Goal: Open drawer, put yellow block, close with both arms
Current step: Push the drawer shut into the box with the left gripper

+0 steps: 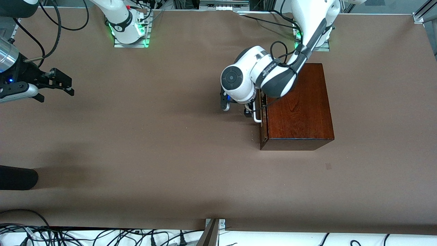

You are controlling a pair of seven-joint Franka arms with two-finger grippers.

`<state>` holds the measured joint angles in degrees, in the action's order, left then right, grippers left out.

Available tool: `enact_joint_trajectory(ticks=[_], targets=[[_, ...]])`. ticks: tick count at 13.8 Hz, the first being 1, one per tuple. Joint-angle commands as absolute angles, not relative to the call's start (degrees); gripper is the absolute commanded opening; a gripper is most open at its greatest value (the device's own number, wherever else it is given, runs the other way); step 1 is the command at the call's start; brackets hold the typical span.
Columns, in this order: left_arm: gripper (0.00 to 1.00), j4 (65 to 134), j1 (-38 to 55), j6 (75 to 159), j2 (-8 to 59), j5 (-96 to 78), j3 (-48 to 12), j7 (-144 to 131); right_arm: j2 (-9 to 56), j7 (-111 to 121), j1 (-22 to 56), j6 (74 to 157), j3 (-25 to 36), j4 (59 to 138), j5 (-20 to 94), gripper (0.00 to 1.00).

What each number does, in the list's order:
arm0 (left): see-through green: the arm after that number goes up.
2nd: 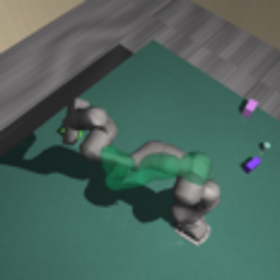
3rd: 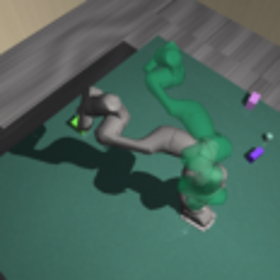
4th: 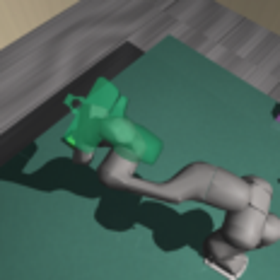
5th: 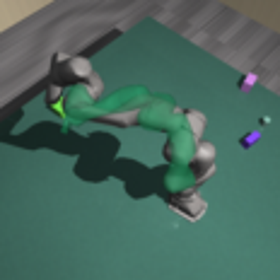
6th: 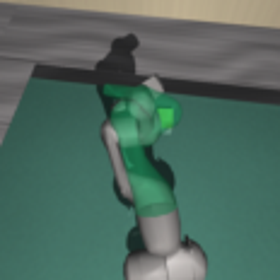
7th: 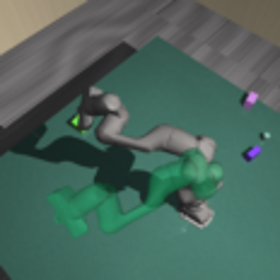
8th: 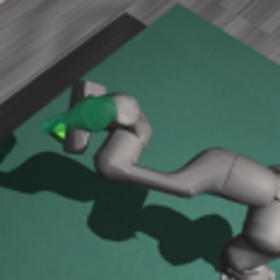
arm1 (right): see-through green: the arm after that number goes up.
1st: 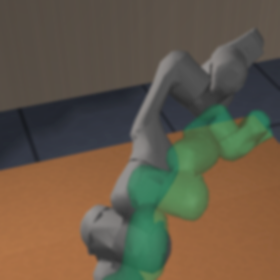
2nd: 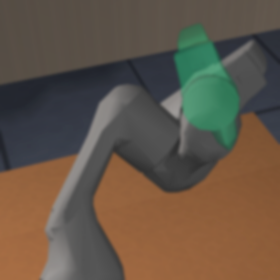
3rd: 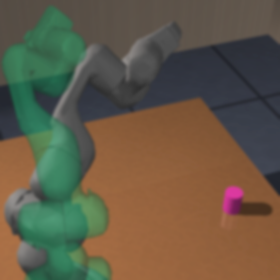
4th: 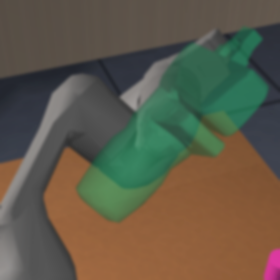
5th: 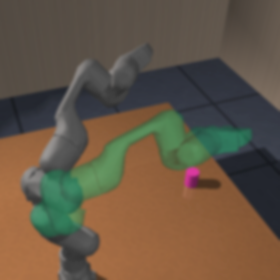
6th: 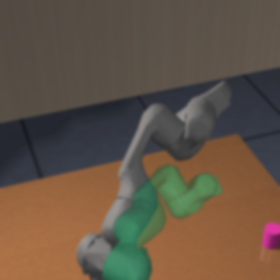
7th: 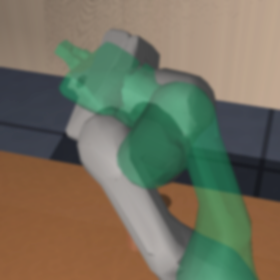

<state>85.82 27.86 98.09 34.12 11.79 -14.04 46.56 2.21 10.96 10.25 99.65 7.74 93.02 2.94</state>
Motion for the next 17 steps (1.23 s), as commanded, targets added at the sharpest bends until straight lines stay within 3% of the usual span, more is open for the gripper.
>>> enact_joint_trajectory(ticks=[1, 6, 11, 17], targets=[[1.0, 87.8, 26.63, 97.21, 31.99, 13.45, -13.97, 47.64, 2.37, 12.03, 10.46, 99.14, 7.91, 92.2, 2.11, 1.0], [1.0, 86.4, 26.89, 100.79, 30.51, 13.1, -14.59, 43.97, 3.77, 13.27, 10.72, 97.65, 7.82, 91.93, 0.7, 1.0], [1.0, 80.43, 26.37, 100.46, 25.94, 8.88, -13.89, 34.9, 5.01, 12.92, 10.72, 98.09, 7.91, 90.09, 0.7, 1.0], [1.0, 74.9, 12.85, 92.3, 20.74, 9.76, -13.8, 40.94, 5.36, 12.92, 10.63, 98.35, 7.91, 90.09, 0.26, 1.0]])
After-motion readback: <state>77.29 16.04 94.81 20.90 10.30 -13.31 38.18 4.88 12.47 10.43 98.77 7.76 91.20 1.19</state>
